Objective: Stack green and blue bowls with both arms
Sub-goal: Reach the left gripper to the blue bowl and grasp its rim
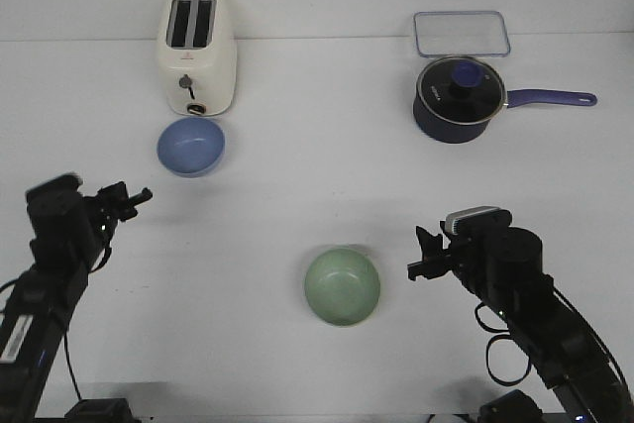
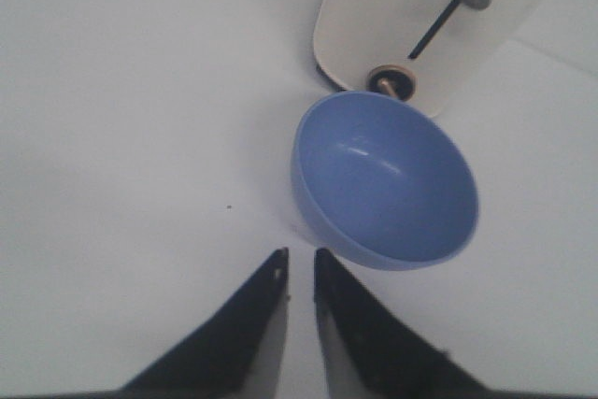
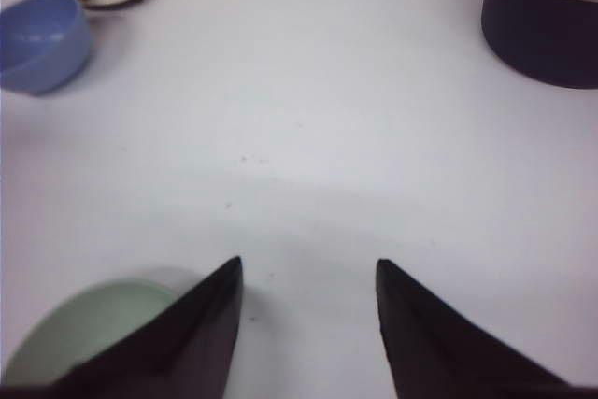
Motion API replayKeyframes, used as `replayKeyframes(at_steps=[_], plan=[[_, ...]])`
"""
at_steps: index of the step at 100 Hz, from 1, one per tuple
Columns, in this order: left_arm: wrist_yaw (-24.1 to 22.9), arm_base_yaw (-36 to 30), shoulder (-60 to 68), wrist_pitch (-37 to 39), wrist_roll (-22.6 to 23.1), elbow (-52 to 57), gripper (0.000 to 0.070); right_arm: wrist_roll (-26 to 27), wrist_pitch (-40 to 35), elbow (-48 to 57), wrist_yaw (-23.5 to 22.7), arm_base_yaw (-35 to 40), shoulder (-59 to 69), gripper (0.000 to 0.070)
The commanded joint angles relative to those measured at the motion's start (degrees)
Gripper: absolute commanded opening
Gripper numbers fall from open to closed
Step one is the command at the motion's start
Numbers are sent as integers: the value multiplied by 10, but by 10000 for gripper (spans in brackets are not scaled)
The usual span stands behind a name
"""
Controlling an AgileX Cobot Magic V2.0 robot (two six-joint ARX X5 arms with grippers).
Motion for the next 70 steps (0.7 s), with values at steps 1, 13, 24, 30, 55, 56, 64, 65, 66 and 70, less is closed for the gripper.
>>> replayKeyframes(at_steps=[1,13,24,30,55,56,64,65,66,70], plan=[[2,4,62,2,26,35,318,-10,2,9,0,2,2,293],[16,8,157,6,26,91,474,-10,1,9,1,2,2,293],[60,13,246,6,26,150,473,-14,1,9,1,2,2,293],[68,15,296,2,25,187,469,-14,1,9,1,2,2,292],[105,13,461,-49,25,323,453,-14,1,9,1,2,2,292],[105,13,466,-52,25,327,448,-14,1,9,2,2,2,292],[105,10,494,-69,25,347,316,-13,1,9,4,2,2,291],[105,10,496,-70,25,348,291,-13,1,9,4,2,2,291],[106,10,498,-71,25,349,268,-13,1,9,4,2,2,291],[106,10,503,-72,25,350,164,-13,1,9,5,2,2,291]])
